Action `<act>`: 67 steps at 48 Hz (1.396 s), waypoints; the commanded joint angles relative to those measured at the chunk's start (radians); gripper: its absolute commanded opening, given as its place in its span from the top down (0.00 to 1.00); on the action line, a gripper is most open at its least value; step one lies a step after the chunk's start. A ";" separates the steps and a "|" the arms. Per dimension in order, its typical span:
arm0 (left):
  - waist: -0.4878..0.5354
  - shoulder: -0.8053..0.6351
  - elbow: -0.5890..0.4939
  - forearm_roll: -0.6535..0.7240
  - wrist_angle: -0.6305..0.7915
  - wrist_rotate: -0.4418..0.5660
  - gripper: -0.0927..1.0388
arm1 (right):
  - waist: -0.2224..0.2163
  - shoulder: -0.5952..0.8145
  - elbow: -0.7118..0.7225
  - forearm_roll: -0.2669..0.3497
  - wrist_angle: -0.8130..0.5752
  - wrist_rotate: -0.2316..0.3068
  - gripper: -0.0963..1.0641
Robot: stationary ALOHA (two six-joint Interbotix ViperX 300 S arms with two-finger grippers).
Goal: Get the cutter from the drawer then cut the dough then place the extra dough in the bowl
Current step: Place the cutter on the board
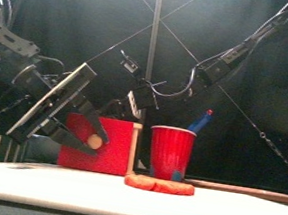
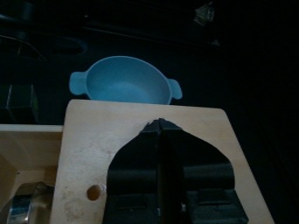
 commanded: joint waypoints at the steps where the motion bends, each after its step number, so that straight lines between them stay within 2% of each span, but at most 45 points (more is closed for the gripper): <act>1: -0.008 -0.008 -0.021 0.000 -0.002 0.003 0.30 | -0.006 -0.009 -0.005 0.000 0.009 0.000 0.95; 26: -0.003 -0.005 -0.017 -0.002 0.012 0.006 0.27 | -0.006 -0.008 -0.008 0.002 0.026 0.000 0.95; 43: -0.002 -0.003 -0.021 0.037 0.000 0.006 0.13 | -0.003 -0.008 -0.008 0.000 0.026 0.000 0.95; 49: -0.008 -0.011 -0.020 0.041 0.006 0.006 0.11 | -0.003 -0.008 -0.009 0.002 0.026 0.000 0.95; 67: -0.060 -0.147 0.054 0.038 0.138 0.000 0.11 | -0.003 -0.008 -0.012 0.000 0.035 0.000 0.95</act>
